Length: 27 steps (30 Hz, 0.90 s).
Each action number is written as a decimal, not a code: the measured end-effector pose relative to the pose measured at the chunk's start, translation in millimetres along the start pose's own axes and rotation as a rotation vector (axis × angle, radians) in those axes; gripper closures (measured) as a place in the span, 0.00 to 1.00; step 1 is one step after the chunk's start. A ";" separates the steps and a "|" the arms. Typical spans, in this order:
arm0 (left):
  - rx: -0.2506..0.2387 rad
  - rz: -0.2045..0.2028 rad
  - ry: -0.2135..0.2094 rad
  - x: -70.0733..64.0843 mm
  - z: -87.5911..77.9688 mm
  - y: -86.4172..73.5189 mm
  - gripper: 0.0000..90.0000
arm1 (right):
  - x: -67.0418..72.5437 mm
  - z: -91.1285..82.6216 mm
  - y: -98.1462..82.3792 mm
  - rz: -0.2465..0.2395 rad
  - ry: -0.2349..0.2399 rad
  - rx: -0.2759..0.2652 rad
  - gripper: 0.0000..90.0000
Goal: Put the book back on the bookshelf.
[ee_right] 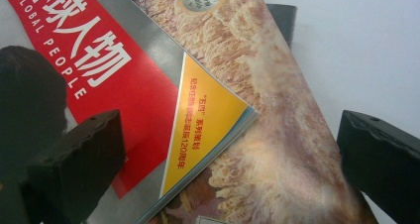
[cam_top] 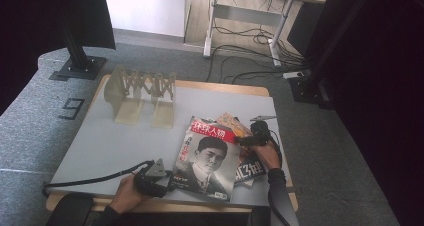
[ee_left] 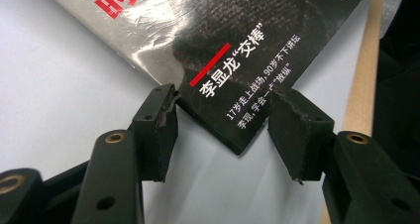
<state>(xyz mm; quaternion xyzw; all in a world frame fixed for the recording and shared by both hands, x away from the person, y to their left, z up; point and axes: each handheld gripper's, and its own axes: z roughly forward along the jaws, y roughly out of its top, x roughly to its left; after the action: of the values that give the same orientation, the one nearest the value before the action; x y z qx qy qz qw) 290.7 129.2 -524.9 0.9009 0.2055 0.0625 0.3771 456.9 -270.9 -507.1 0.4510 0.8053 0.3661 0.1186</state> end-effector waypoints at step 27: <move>-0.080 -0.079 0.016 9.2 5.0 6.2 0.67 | 38.4 -9.8 -8.5 -0.044 0.002 0.021 0.10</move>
<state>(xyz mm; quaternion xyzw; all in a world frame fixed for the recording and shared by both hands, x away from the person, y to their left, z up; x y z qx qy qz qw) 302.5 125.8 -524.5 0.8757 0.2413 0.0627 0.4135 424.6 -247.1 -500.8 0.4341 0.8188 0.3555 0.1212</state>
